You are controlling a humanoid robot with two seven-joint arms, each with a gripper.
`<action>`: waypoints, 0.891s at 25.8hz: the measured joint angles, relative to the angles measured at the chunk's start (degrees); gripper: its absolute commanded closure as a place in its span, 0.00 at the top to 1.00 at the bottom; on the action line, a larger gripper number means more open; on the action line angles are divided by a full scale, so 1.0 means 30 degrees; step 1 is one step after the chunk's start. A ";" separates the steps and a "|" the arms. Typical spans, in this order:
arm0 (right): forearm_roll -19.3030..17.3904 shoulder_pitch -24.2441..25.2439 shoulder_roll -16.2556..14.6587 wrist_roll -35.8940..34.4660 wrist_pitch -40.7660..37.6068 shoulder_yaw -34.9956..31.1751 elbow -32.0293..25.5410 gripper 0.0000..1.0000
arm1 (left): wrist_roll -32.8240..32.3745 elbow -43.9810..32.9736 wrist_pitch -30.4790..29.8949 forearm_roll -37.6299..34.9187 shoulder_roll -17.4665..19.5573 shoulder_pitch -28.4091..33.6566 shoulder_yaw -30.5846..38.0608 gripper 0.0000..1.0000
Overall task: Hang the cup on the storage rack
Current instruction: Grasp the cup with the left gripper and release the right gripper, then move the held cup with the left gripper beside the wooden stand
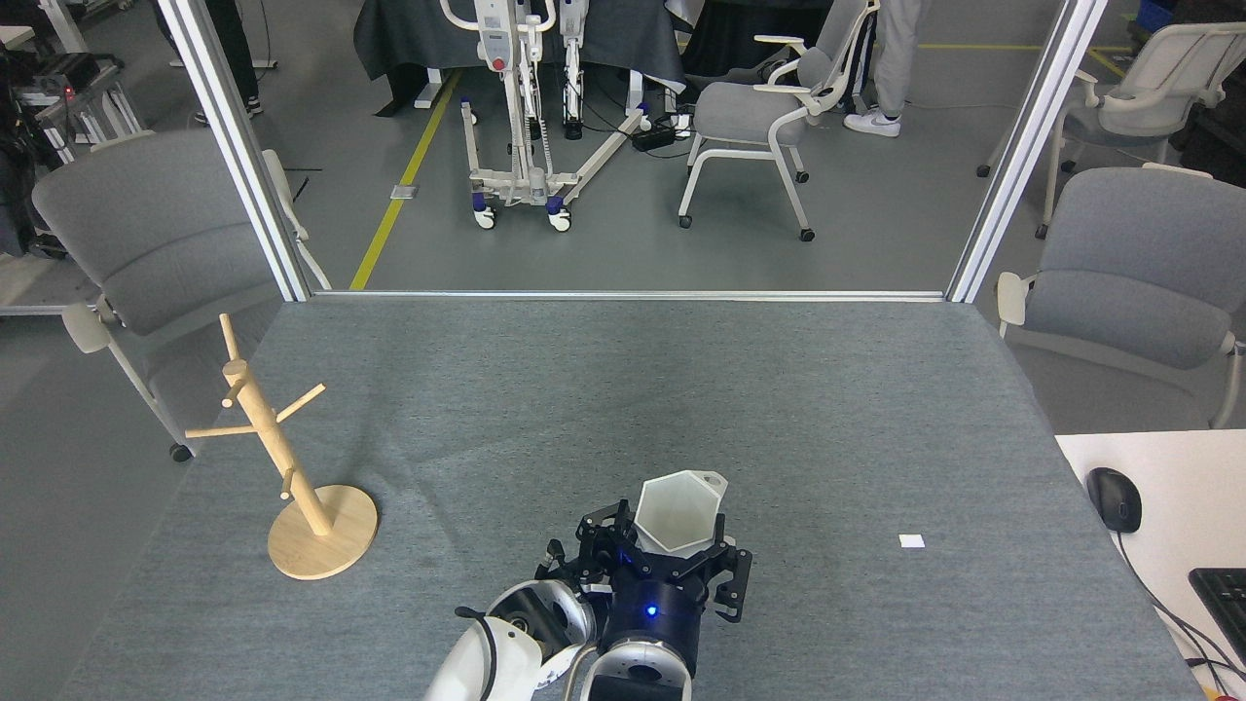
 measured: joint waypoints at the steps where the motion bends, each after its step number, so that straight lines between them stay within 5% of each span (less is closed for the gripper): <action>1: -0.0030 -0.0001 -0.0009 -0.0413 -0.0002 0.0003 -0.0001 0.99 | 0.0000 -0.0115 0.0002 0.0000 0.0002 0.0014 0.0004 0.00; 11: -0.0315 -0.0015 0.0206 -0.6813 -0.0549 -0.0808 -0.0133 0.98 | -0.0326 -0.1592 -0.0341 -0.0021 0.0142 0.0476 0.0370 0.00; 18: -0.1069 0.0033 0.0395 -0.8019 -0.1260 -0.1826 -0.0671 0.98 | -0.0255 -0.2169 -0.0329 -0.0010 0.0703 0.1643 0.1189 0.00; 23: -0.1964 0.0336 -0.0086 -0.9907 -0.5016 -0.6272 -0.1785 0.98 | -0.0187 -0.4010 -0.0382 -0.0011 0.2070 0.3326 0.2275 0.00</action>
